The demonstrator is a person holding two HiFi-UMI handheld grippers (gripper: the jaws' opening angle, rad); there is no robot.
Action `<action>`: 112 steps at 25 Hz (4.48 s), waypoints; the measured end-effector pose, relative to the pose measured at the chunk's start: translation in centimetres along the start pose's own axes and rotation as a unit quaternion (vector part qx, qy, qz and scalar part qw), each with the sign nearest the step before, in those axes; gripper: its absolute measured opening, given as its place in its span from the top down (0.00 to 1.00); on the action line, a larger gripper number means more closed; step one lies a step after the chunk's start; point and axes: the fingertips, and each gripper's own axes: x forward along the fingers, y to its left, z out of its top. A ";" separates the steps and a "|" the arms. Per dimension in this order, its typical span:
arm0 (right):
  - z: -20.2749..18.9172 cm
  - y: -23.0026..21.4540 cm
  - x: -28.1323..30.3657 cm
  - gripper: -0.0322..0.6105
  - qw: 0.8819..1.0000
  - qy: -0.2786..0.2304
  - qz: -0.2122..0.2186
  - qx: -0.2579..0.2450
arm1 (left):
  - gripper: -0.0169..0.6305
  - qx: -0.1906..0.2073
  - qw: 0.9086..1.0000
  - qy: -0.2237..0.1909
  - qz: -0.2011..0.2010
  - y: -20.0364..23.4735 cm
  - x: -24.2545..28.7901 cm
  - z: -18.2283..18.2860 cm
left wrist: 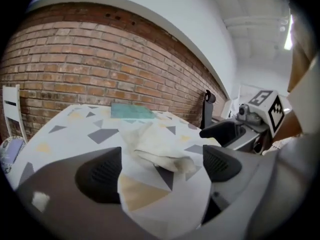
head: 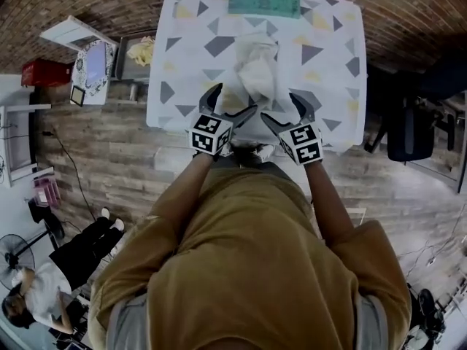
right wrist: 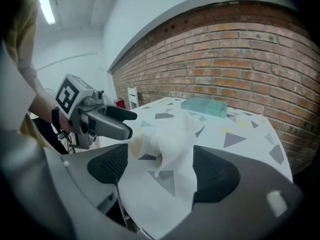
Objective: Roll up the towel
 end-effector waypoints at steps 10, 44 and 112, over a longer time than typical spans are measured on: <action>-4.1 -1.2 5.6 0.56 0.995 0.094 -0.024 0.006 | 0.49 -0.024 0.993 0.112 -0.011 0.4 5.7 -4.3; -10.0 1.2 -2.3 0.92 0.972 0.176 -0.063 -0.144 | 0.86 0.244 0.949 0.188 -0.071 2.5 -7.7 -7.8; -9.7 -0.8 -2.9 0.82 0.983 0.126 -0.084 -0.099 | 0.58 0.130 0.987 0.097 -0.015 5.3 -8.5 -8.1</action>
